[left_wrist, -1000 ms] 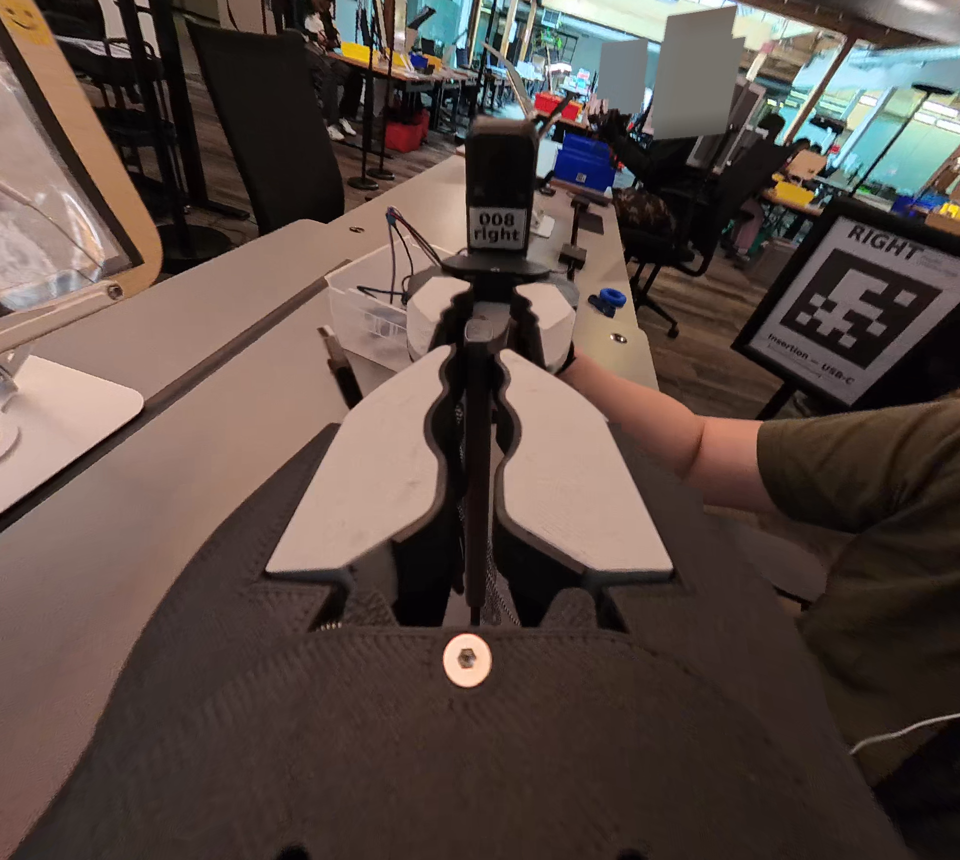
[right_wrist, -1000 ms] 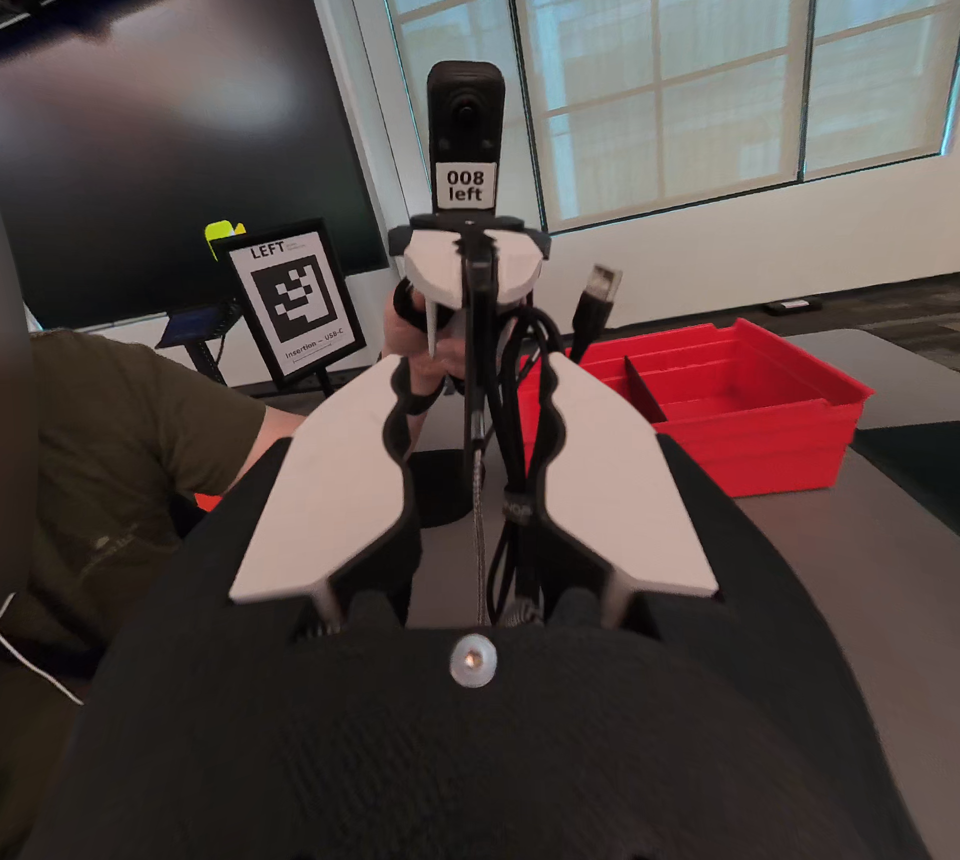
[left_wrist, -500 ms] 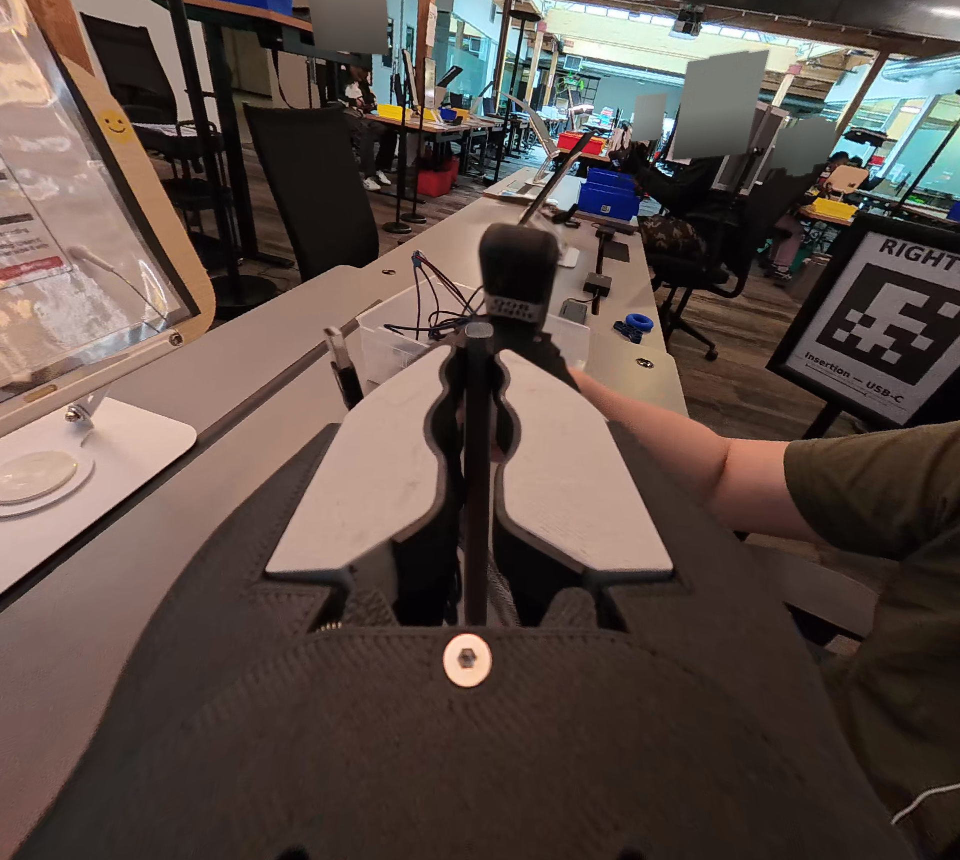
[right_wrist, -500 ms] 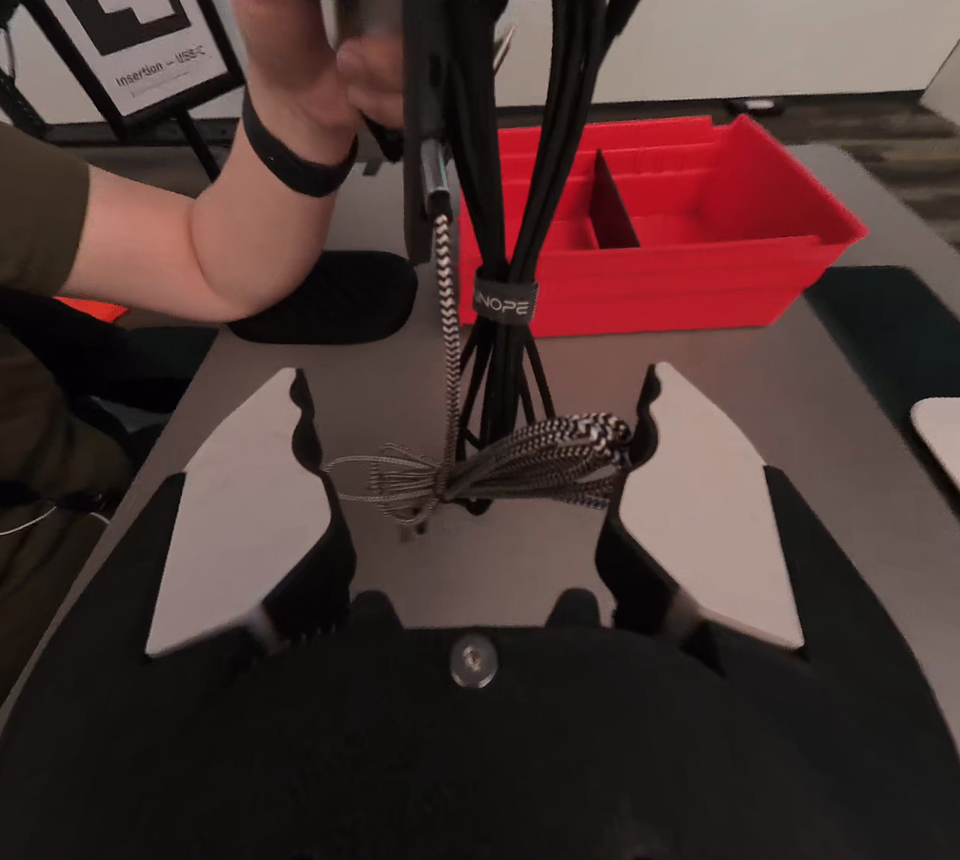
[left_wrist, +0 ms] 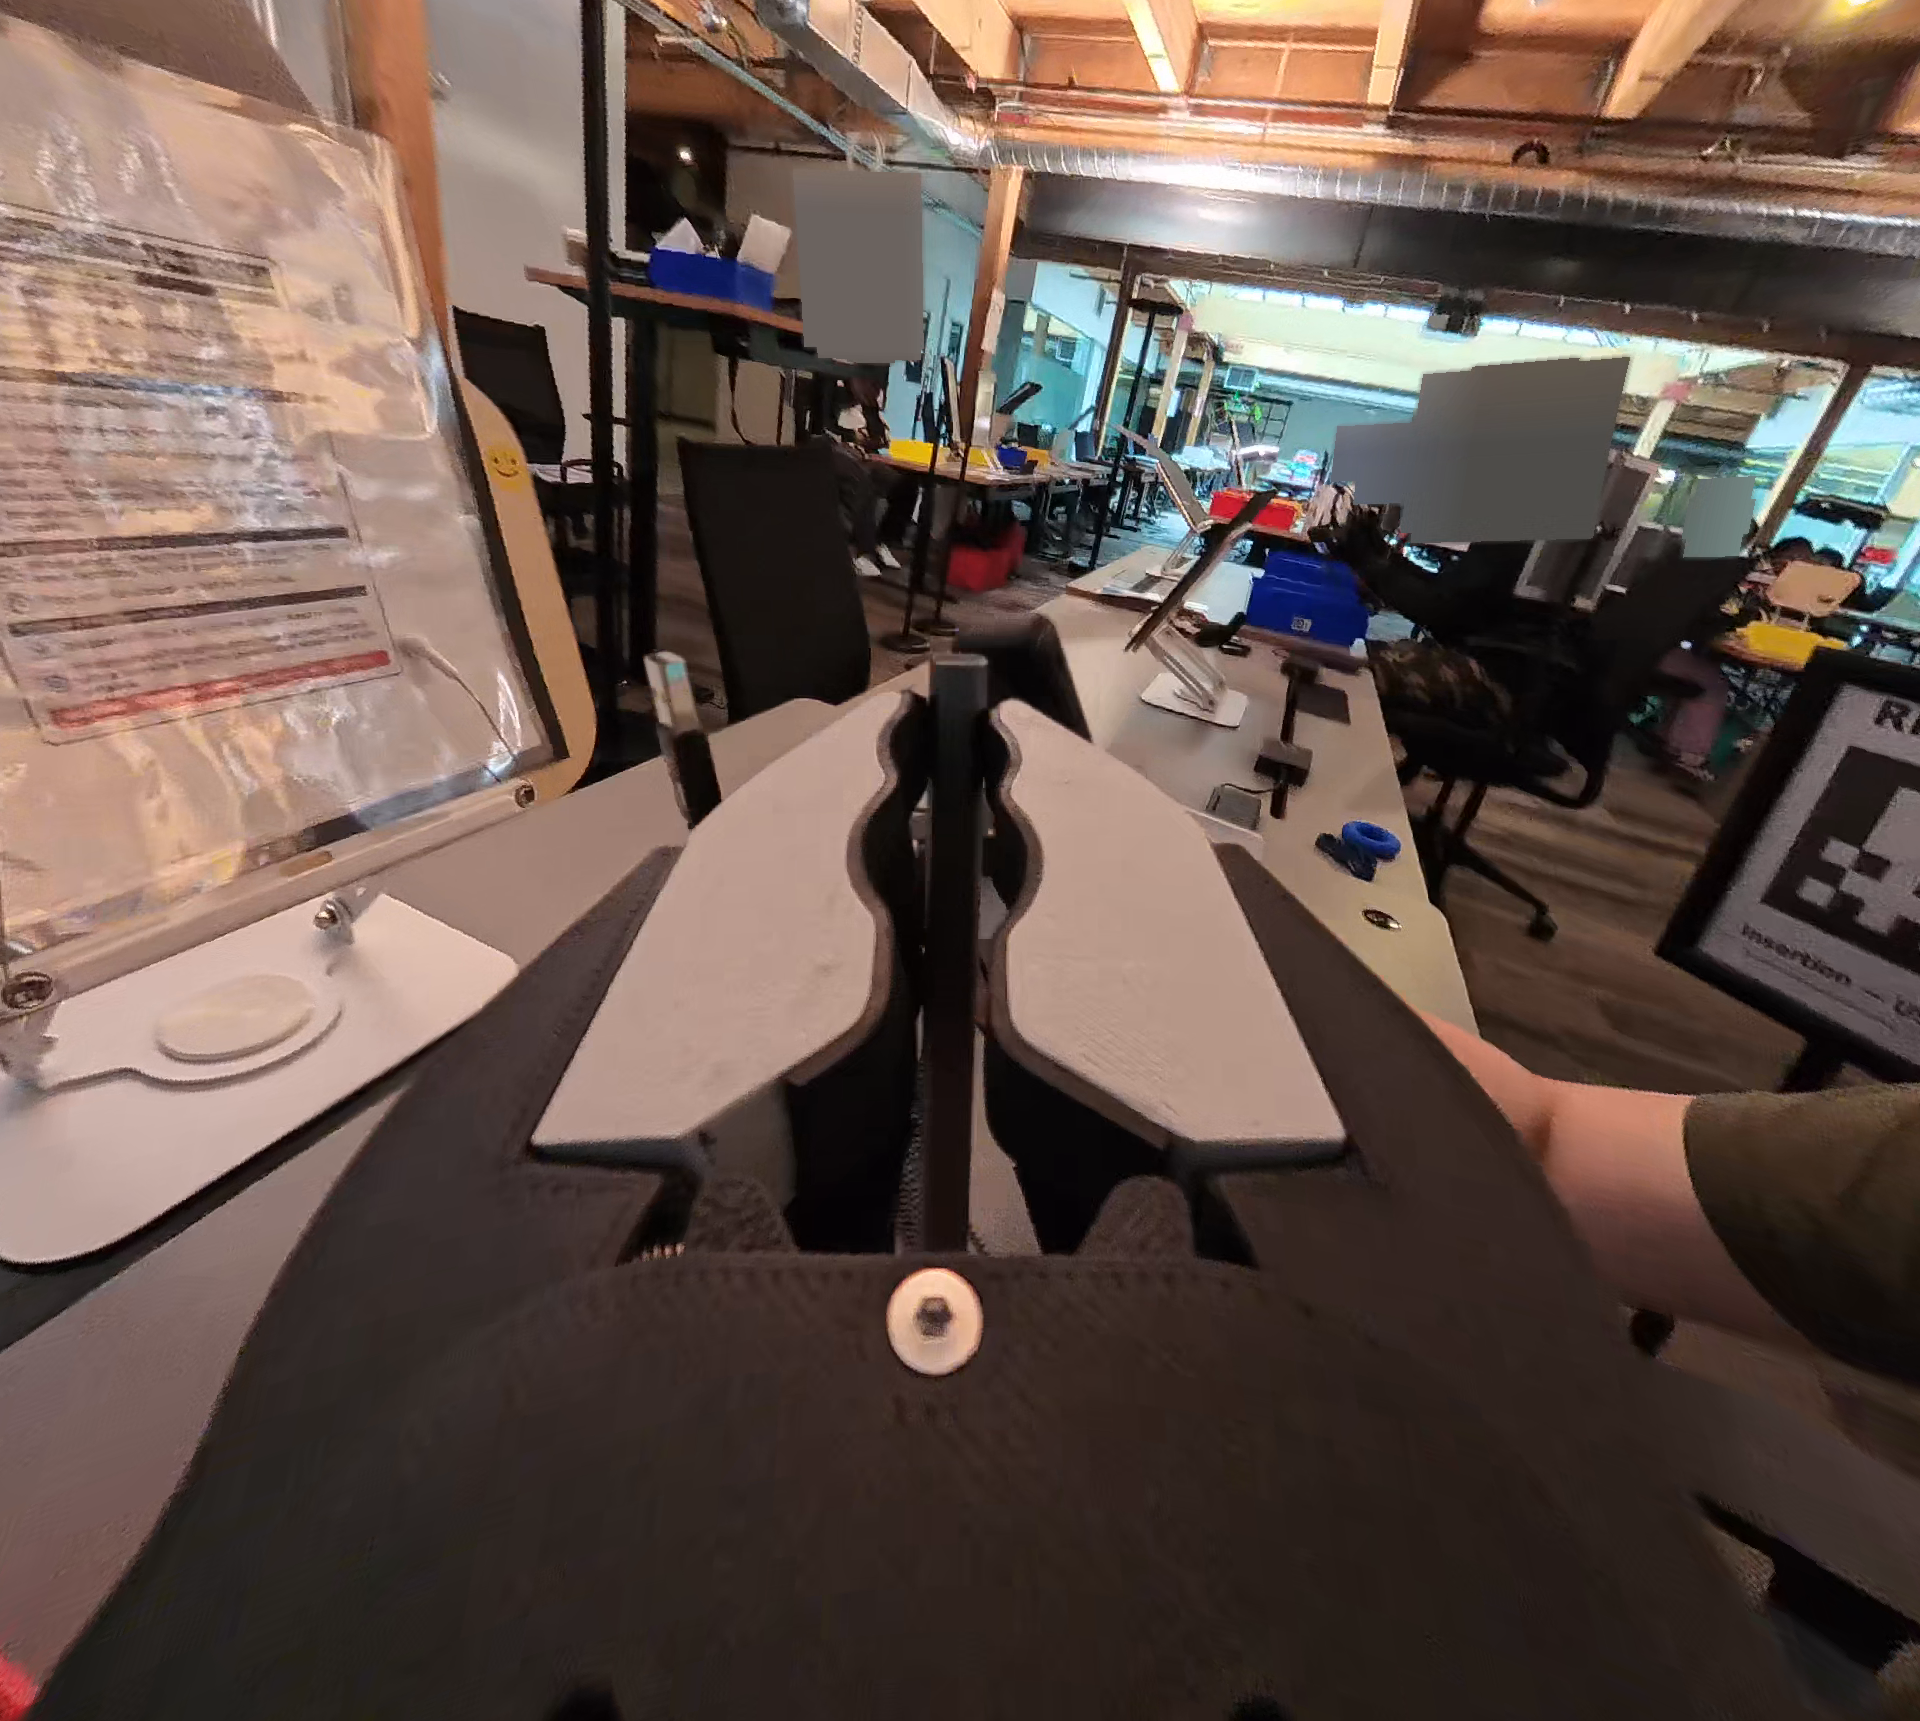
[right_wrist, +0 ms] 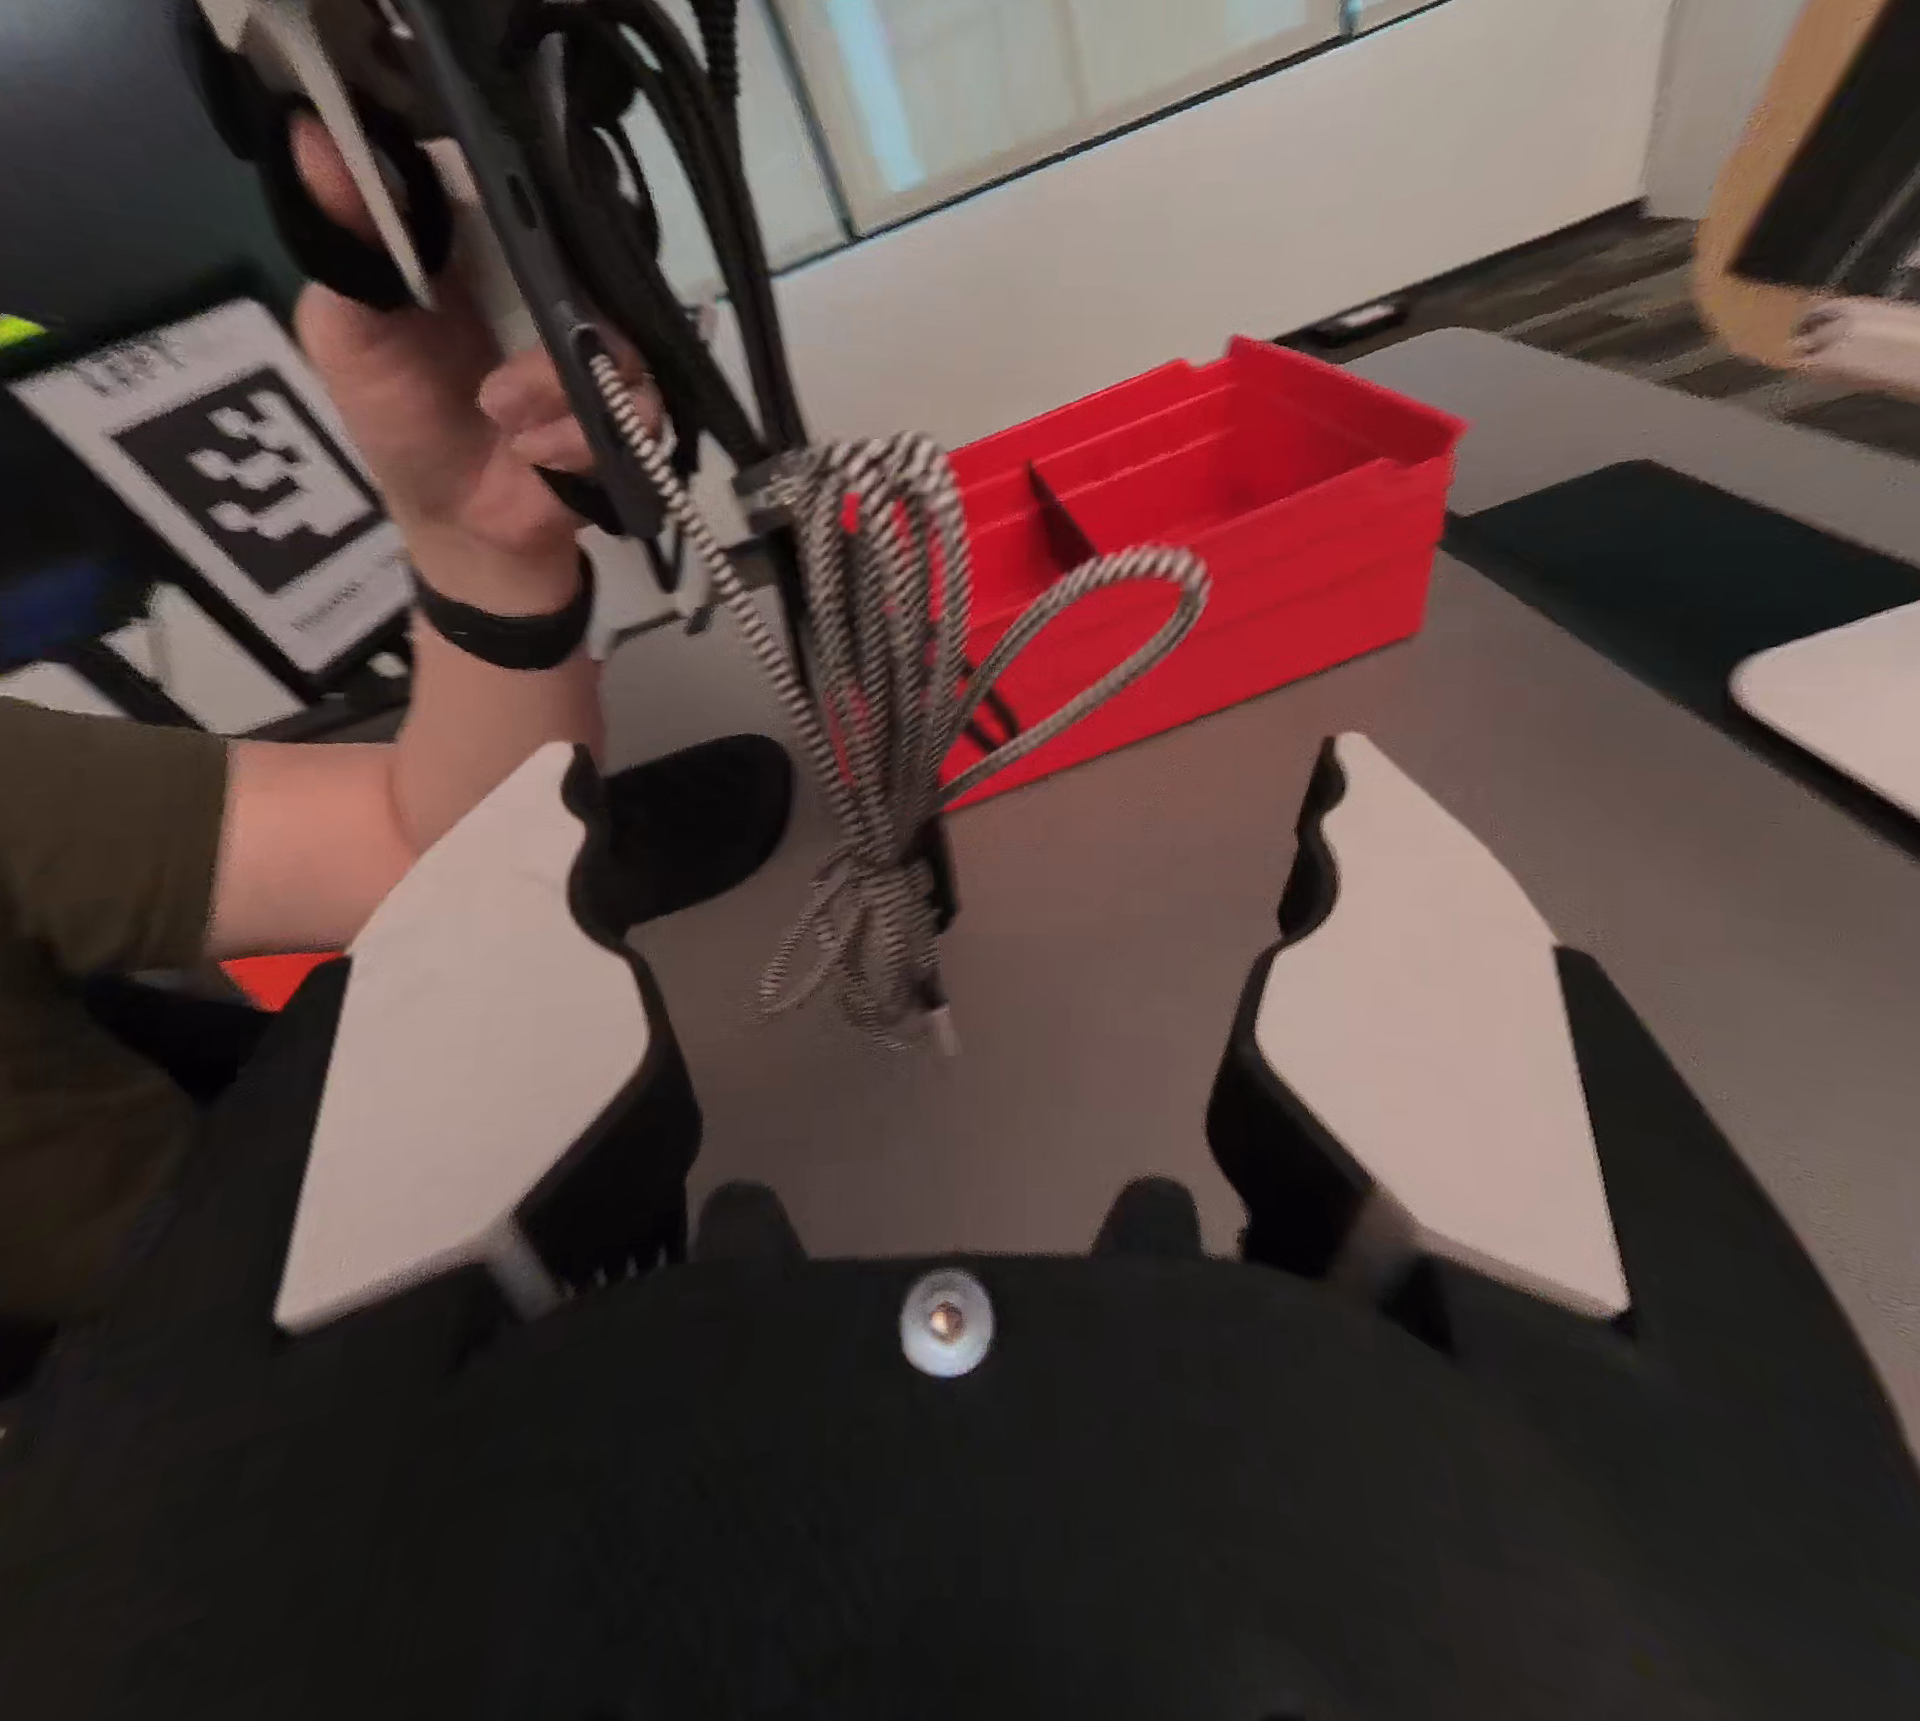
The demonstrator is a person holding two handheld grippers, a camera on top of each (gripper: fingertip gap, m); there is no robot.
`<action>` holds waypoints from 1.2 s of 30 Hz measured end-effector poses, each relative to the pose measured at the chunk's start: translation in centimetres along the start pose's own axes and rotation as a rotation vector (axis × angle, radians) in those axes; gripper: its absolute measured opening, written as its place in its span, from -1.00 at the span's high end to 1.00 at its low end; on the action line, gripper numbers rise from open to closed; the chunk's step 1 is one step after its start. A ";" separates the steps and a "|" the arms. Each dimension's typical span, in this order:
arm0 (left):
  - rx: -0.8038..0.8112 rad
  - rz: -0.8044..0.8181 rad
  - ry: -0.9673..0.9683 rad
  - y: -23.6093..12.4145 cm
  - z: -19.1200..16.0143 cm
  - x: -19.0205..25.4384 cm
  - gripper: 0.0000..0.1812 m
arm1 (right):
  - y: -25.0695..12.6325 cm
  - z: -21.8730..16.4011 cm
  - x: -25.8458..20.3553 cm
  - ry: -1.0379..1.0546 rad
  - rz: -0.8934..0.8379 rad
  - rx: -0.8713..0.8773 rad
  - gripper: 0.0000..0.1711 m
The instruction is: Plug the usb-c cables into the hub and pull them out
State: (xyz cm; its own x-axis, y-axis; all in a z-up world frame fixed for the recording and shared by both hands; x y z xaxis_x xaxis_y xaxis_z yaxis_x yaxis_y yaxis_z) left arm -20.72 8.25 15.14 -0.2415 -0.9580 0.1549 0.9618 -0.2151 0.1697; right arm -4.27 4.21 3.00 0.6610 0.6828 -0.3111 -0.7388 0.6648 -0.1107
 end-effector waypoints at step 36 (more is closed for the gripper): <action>0.099 -0.112 -0.083 -0.6 2.3 3.9 0.46 | -12.9 7.6 -2.2 -0.037 -0.169 0.219 0.87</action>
State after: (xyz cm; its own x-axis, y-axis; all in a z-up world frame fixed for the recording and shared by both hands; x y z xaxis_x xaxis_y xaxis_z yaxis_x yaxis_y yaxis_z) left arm -22.57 5.08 17.89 -0.3603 -0.9092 0.2088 0.9118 -0.2959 0.2848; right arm 4.80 -3.54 12.26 0.7797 0.5648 -0.2703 -0.5744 0.8170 0.0503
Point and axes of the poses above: each gripper's, where its closed fingertips meet, y out along the fingers, z out of its top, x = y × z across the jaws, the point moved 6 cm from there along -y, back along the fingers, and after that the axes turned 4 degrees about -z, right-handed, at the moved point
